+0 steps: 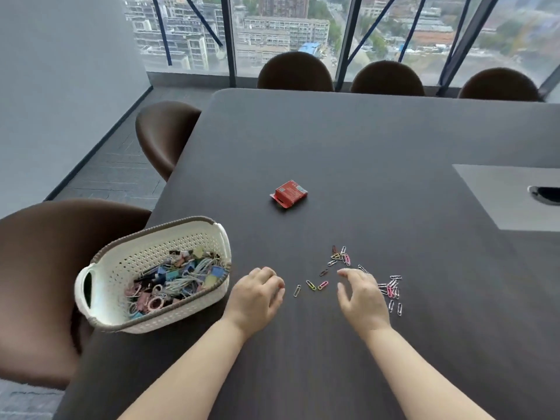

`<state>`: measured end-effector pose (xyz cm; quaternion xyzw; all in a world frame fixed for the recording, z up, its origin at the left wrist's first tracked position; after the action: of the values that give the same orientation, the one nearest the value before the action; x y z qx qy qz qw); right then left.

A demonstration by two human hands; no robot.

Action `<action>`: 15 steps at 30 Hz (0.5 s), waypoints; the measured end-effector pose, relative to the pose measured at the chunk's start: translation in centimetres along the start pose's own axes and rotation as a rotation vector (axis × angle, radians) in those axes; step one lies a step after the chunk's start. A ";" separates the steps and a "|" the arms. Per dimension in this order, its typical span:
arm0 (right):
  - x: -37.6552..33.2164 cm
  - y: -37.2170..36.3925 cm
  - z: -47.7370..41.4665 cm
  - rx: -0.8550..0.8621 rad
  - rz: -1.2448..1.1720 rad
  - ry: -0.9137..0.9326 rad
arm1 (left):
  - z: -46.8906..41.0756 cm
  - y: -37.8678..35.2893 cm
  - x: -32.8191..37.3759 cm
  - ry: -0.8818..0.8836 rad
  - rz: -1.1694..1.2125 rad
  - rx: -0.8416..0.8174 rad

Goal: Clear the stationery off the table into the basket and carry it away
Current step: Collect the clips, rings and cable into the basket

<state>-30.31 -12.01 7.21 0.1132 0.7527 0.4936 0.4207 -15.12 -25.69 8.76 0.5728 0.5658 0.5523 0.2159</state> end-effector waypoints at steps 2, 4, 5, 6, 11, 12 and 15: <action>4.4 -0.2 0.4 -0.107 0.086 -0.117 | -0.7 -4.8 0.9 0.088 -0.063 -0.191; 8.4 -0.8 0.9 -0.227 0.190 -0.198 | -0.9 -9.2 1.0 0.165 -0.134 -0.353; 10.1 -1.1 1.2 -0.280 0.249 -0.225 | -0.7 -11.1 1.0 0.203 -0.134 -0.437; 11.6 -1.3 1.4 -0.322 0.301 -0.245 | -0.7 -12.6 1.0 0.234 -0.136 -0.488; 15.3 -2.9 0.6 -0.460 0.425 -0.226 | -3.4 -16.2 1.8 0.243 -0.204 -0.561; 15.3 -3.3 -0.1 -0.464 0.435 -0.193 | -4.3 -16.6 2.2 0.224 -0.191 -0.559; 14.8 -4.3 -2.5 -0.465 0.411 -0.094 | -7.2 -17.6 3.0 0.146 -0.178 -0.547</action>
<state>-40.31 -7.07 -3.76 0.1866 0.5607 0.7215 0.3609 -29.45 -21.11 -3.33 0.4002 0.4580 0.7029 0.3689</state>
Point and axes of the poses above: each hand's wrist, its own z-axis away from the middle knuckle, its own y-axis out of the back of the hand, x = y × z, the point moved 8 cm from there along -z, towards the middle knuckle, and after that the axes turned 1 degree about -y, right-handed, at the moved point
